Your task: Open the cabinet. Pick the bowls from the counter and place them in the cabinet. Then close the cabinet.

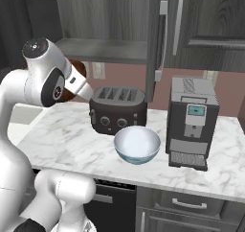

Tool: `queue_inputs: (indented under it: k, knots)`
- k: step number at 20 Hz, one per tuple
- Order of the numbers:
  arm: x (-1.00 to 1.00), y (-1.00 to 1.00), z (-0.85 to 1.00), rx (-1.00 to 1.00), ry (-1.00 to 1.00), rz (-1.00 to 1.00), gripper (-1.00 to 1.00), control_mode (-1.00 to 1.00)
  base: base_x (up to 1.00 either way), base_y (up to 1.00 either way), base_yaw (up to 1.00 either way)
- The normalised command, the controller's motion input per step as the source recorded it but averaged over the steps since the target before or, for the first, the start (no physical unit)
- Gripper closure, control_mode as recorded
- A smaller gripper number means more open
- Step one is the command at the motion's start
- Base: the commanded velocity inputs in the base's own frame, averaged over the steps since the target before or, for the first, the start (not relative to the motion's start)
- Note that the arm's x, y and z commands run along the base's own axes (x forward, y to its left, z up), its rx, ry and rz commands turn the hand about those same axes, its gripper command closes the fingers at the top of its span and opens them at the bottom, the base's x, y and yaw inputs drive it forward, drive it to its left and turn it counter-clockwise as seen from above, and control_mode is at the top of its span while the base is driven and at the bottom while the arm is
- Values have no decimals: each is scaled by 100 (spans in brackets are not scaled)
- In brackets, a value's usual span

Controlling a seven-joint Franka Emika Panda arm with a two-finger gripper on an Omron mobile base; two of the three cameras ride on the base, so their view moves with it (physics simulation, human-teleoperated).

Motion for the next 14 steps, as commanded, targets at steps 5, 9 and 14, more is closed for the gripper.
queue_inputs:
  k: [5, 9, 14]
  knots:
    - [0, -5, 37, 0, -6, 0, 100, -100, 0, 0, 0]
    - [0, 0, 34, 0, -20, 0, 100, -100, 0, 0, 0]
    - [0, 0, 33, 0, -18, 0, 100, -100, 0, 0, 0]
